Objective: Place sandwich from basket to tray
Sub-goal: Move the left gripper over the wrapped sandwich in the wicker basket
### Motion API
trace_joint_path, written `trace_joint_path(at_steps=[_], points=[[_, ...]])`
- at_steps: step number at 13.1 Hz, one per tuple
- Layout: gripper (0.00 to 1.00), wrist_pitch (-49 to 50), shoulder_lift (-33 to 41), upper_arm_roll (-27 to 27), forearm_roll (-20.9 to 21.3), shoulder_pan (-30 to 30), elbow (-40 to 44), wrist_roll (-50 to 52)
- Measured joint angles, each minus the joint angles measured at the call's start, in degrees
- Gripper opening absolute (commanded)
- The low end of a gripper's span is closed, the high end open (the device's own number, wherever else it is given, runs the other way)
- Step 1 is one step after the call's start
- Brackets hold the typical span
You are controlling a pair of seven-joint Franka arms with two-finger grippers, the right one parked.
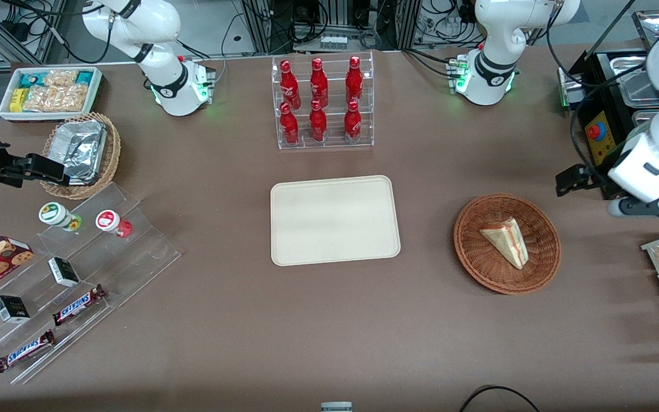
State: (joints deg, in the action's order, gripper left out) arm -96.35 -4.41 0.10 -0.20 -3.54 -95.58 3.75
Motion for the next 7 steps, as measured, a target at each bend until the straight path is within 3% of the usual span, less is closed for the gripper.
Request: trace_joint_path(at_steps=[7], points=[[1.0,-21.3,2.1,-2.4,0.0,-0.1,-19.4,22.2]])
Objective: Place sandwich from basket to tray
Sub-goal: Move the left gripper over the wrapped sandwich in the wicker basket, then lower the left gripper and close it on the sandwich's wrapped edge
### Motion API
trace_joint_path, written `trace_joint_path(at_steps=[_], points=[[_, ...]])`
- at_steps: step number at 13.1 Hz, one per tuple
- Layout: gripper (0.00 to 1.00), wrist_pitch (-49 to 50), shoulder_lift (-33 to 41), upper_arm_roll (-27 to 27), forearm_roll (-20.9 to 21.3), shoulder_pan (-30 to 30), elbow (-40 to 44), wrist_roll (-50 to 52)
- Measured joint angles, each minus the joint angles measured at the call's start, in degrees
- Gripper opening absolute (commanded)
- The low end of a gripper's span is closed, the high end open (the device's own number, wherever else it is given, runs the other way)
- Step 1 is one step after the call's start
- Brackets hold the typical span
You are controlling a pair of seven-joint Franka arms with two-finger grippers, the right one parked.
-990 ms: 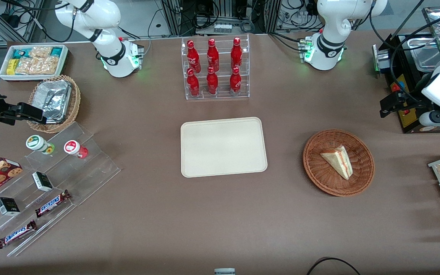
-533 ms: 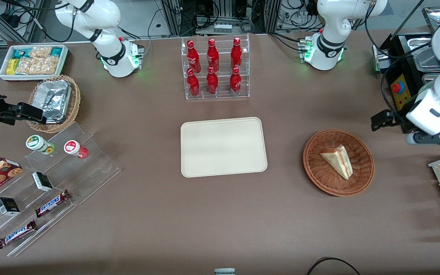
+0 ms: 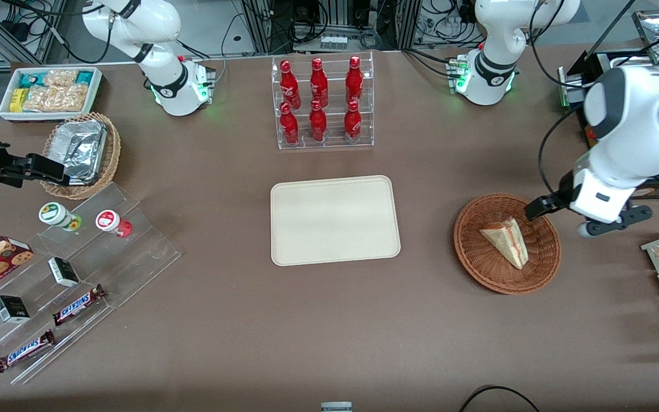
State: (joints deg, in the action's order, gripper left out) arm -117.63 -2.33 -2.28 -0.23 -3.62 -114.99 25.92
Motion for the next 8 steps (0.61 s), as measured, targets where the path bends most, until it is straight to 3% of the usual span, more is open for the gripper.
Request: trace_joint_path(at_steps=[8], points=[[1.0,-15.1,-1.3,-0.7,0.0,0.1,-12.9,5.6]])
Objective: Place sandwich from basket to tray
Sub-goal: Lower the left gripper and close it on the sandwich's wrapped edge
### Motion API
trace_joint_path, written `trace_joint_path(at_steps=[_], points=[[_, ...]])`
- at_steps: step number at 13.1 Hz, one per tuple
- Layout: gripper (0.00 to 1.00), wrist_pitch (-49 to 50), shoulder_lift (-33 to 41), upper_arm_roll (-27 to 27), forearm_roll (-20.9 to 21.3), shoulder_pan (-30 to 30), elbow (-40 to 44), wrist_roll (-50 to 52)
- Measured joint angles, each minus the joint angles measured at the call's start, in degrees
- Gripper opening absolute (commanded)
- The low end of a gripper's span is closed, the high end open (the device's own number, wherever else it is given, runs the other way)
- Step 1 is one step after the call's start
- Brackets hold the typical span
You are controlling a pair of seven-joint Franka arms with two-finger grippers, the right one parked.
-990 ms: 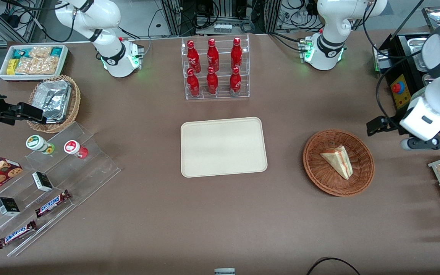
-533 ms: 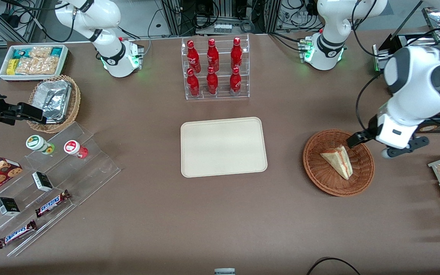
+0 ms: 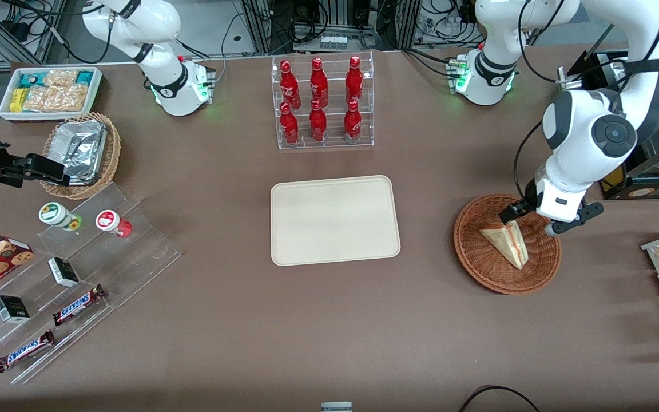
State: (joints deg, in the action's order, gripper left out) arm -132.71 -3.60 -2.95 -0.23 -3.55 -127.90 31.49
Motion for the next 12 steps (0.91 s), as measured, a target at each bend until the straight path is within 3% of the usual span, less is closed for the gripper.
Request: trace_joint_path(at_steps=[9,10,12], points=[[1.0,-10.2,-8.2,0.3,0.0,0.7,-1.6,0.3],[0.97,-11.2,-8.9,0.3,0.0,1.0,-1.8,0.3],[0.78,-12.7,-10.2,0.3,0.0,1.3,-2.1,0.3]])
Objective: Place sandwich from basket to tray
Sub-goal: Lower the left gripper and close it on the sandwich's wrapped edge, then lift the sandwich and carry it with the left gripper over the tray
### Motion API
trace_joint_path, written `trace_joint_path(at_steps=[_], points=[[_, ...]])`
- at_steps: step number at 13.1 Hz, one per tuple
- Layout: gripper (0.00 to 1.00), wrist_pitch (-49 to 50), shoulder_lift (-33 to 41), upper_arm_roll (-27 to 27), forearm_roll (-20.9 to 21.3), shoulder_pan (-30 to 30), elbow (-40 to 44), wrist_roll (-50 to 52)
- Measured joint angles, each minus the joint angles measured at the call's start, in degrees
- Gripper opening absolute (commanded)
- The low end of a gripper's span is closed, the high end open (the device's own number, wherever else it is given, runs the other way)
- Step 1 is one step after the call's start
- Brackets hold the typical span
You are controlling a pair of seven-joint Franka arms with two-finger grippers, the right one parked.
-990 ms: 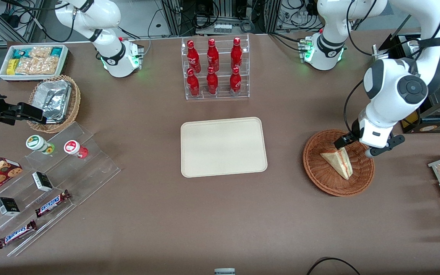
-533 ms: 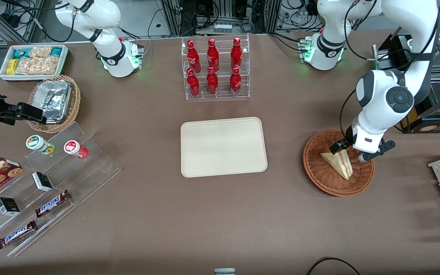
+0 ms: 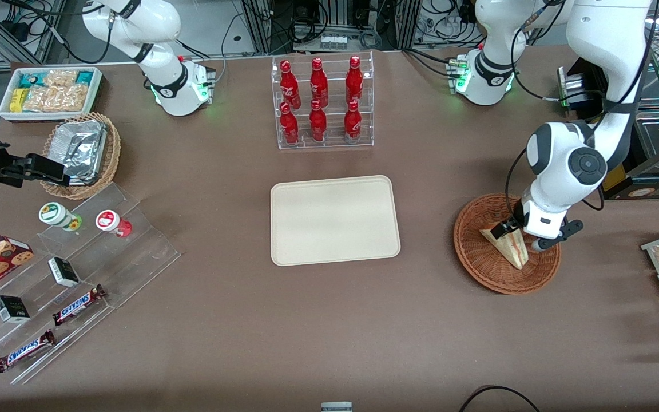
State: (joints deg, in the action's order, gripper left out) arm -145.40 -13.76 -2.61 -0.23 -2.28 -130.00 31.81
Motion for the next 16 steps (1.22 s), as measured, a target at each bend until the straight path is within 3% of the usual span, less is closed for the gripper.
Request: trace_joint_path(at_steps=[2,4,9,16], points=[[0.28,-0.5,-0.6,0.0,0.0,0.1,0.0,1.7],[0.0,-0.8,-0.6,-0.1,0.0,0.1,0.2,4.1],[0.0,1.1,-0.3,-0.4,0.0,0.1,2.1,4.9],[0.0,26.2,3.1,-1.3,2.8,-6.2,19.9,5.0]])
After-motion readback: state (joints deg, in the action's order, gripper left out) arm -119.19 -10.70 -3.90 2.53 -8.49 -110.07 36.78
